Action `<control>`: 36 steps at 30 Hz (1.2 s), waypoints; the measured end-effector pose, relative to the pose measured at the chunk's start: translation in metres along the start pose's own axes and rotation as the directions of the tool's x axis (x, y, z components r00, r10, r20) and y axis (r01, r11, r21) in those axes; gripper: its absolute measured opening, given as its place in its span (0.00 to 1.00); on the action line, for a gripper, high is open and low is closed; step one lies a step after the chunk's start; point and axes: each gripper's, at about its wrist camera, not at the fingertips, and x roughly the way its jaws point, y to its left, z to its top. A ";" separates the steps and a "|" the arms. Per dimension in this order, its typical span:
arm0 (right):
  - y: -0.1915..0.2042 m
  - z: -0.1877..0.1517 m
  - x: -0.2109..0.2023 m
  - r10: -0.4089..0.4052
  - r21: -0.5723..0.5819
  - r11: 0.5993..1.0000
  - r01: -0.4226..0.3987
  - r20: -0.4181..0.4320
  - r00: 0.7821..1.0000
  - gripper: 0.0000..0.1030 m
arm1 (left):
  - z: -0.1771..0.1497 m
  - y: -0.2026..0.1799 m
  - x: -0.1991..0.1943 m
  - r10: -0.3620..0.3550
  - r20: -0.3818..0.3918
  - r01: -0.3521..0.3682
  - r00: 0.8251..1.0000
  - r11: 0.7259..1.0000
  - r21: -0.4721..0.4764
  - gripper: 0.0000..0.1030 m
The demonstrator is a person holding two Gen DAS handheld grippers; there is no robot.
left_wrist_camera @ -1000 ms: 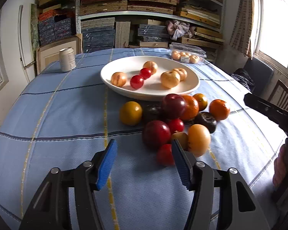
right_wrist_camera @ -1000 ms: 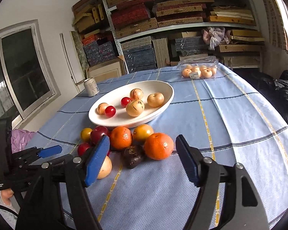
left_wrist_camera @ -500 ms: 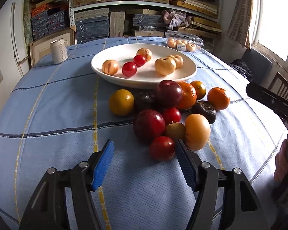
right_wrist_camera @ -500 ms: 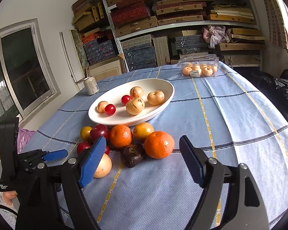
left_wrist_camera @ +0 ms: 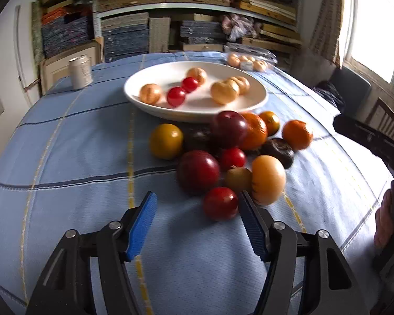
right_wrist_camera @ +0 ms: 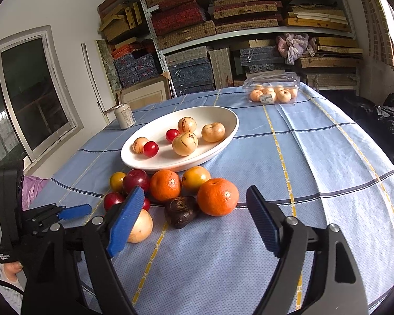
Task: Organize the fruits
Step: 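Move both tools back down to the fruit cluster on the cloth, then close the left tool on a red tomato while the right tool approaches the orange tangerine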
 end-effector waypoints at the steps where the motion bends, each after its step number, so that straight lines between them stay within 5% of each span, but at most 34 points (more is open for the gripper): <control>1: 0.000 0.000 0.000 0.001 0.000 1.000 -0.001 0.000 1.000 0.76 | 0.000 -0.001 0.003 -0.007 -0.012 0.007 1.000 1.000 0.005 0.58; 10: 0.000 -0.001 0.003 0.000 -0.002 1.000 0.000 -0.010 1.000 0.76 | 0.001 -0.008 0.010 -0.047 -0.032 0.047 0.998 0.999 0.012 0.33; 21: -0.001 -0.001 0.004 0.008 -0.001 1.000 -0.008 -0.022 1.000 0.76 | 0.000 -0.003 0.012 -0.088 -0.036 0.087 0.995 0.996 -0.030 0.29; 28: 0.006 -0.004 0.010 0.025 -0.038 0.999 -0.027 -0.058 0.998 0.75 | 0.000 0.023 -0.004 -0.017 0.026 0.020 1.000 0.993 -0.118 0.29; 36: 0.017 -0.007 0.018 0.060 -0.087 0.994 -0.071 -0.119 0.991 0.55 | 0.000 0.022 -0.003 -0.015 0.013 0.016 1.000 0.994 -0.109 0.29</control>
